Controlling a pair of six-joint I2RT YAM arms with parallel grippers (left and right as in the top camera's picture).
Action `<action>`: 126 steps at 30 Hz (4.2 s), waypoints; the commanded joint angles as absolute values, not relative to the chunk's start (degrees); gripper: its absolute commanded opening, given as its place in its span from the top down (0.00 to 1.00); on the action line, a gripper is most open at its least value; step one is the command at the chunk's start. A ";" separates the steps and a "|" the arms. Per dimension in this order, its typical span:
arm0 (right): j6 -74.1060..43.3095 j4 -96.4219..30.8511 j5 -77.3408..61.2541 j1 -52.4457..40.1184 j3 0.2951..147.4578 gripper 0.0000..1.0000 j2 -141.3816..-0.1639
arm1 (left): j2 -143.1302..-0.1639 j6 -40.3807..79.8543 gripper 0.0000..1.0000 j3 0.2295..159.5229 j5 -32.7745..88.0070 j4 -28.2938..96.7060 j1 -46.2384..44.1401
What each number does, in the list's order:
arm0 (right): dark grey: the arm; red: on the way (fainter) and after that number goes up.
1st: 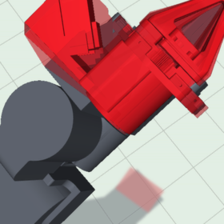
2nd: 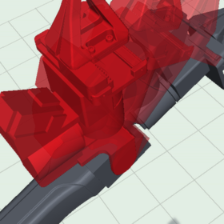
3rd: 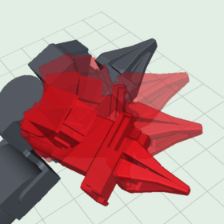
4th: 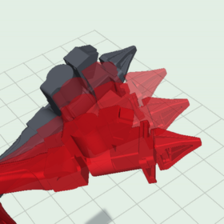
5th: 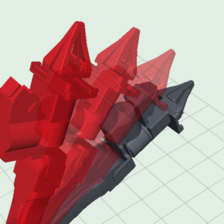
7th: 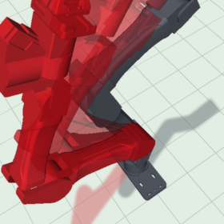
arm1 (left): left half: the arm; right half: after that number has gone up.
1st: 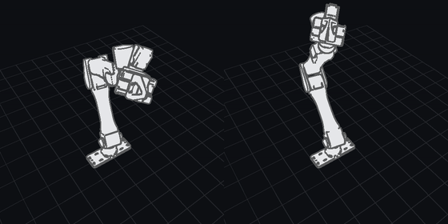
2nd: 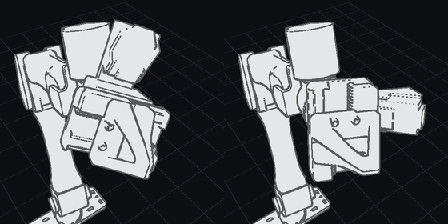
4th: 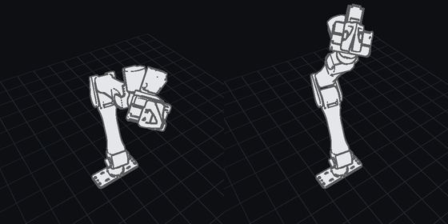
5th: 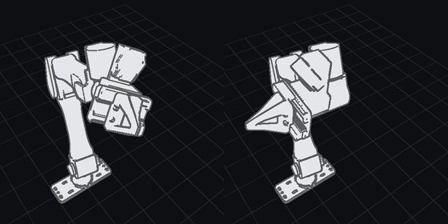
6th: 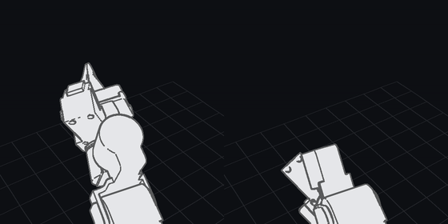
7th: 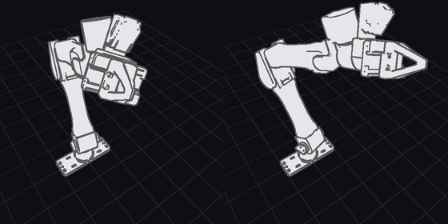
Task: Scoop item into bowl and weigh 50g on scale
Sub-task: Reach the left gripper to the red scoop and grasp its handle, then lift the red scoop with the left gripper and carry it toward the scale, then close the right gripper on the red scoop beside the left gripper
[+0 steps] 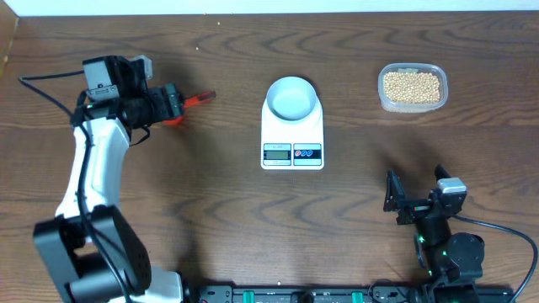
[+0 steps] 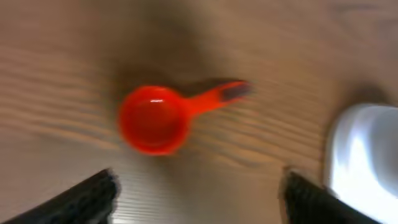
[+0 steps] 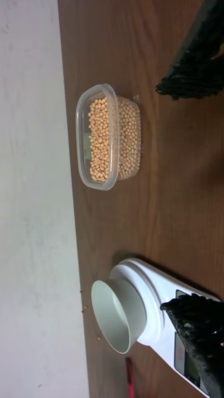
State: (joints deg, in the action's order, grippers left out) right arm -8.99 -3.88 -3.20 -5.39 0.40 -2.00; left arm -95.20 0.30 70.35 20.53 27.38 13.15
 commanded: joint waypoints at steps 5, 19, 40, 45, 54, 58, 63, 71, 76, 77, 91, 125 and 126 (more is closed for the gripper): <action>-9.58 -4.10 -3.33 -5.67 0.32 0.01 -1.83 | -101.89 7.88 0.37 71.20 4.67 20.34 13.43; -9.58 -4.10 -3.33 -5.67 0.32 0.01 -1.83 | -111.63 8.25 0.51 71.16 4.64 16.51 13.37; -9.58 -4.10 -3.33 -5.67 0.32 0.01 -1.83 | -116.29 8.27 0.93 71.11 4.75 16.19 13.37; -9.58 -4.10 -3.33 -5.67 0.32 0.01 -1.83 | -111.66 8.27 0.93 71.13 9.54 17.78 13.34; -9.58 -4.10 -3.33 -5.67 0.32 0.01 -1.83 | -87.72 8.25 0.93 71.11 24.71 25.02 11.55; -9.58 -4.08 -3.33 -5.67 0.32 0.01 -1.83 | -80.71 8.19 0.93 71.11 25.10 31.59 7.46; -9.61 -4.08 -3.38 -5.67 0.32 0.01 -1.83 | -79.00 5.17 0.93 71.11 26.79 39.81 0.19; -9.63 -2.52 -10.33 -5.67 0.36 0.01 -1.83 | -80.95 -1.13 0.92 71.07 33.95 44.95 -9.28; -9.61 -2.63 -14.13 -5.67 2.83 0.01 -1.91 | -81.36 -3.49 0.93 71.05 35.53 44.93 -12.91; -9.61 -2.79 -14.17 -5.67 3.62 0.01 -2.09 | -81.36 -3.97 0.93 71.05 35.55 44.93 -13.41; -4.99 -9.06 -19.40 -5.67 26.79 0.01 -29.45 | -81.36 -9.43 0.93 69.52 35.35 40.29 -14.59; -12.38 -33.80 -49.89 -6.55 67.48 0.51 -74.06 | -85.17 0.75 0.93 68.84 36.32 37.65 -14.61; -13.23 -33.52 -49.87 -6.96 67.48 0.51 -75.16 | -85.14 0.75 0.93 68.84 36.93 37.47 -14.61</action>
